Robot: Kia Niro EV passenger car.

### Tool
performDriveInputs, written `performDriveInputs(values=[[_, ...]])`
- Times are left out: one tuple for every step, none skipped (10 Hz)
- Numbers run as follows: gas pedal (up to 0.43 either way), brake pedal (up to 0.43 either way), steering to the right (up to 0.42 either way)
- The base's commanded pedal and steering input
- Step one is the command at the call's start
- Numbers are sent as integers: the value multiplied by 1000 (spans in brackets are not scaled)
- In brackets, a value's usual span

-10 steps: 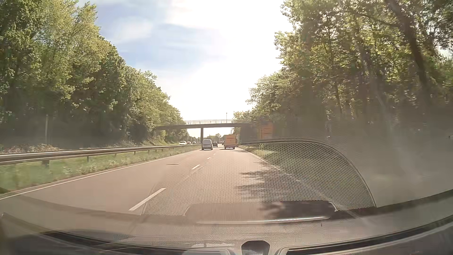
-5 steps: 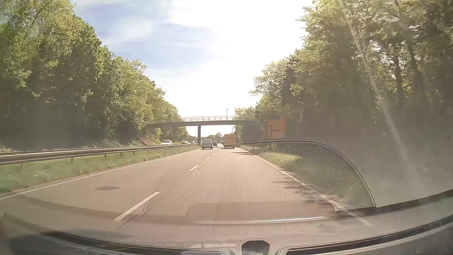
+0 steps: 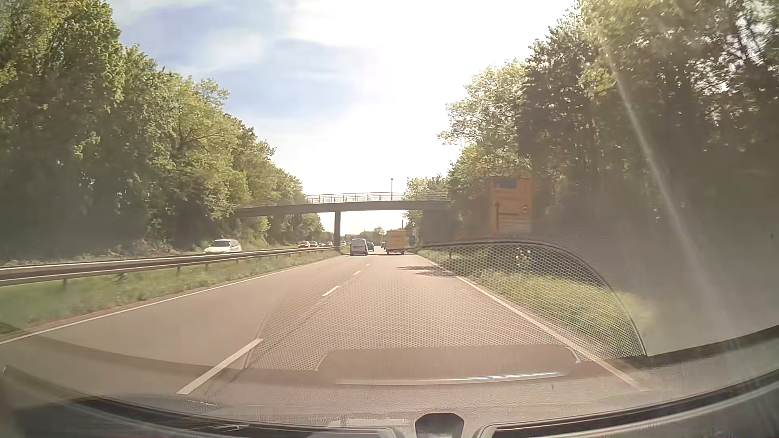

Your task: Follow the waypoints while adhering to traffic rules and regulations

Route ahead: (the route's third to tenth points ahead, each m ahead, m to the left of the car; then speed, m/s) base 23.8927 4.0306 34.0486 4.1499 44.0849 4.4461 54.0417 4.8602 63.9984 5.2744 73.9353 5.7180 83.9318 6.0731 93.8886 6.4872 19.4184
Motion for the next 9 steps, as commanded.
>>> performDriveInputs(values=[[87,0,-3],[87,0,-3],[87,0,-2],[87,0,-2],[87,0,-2],[87,0,-2],[87,0,-2],[87,0,-2],[79,0,-2]])
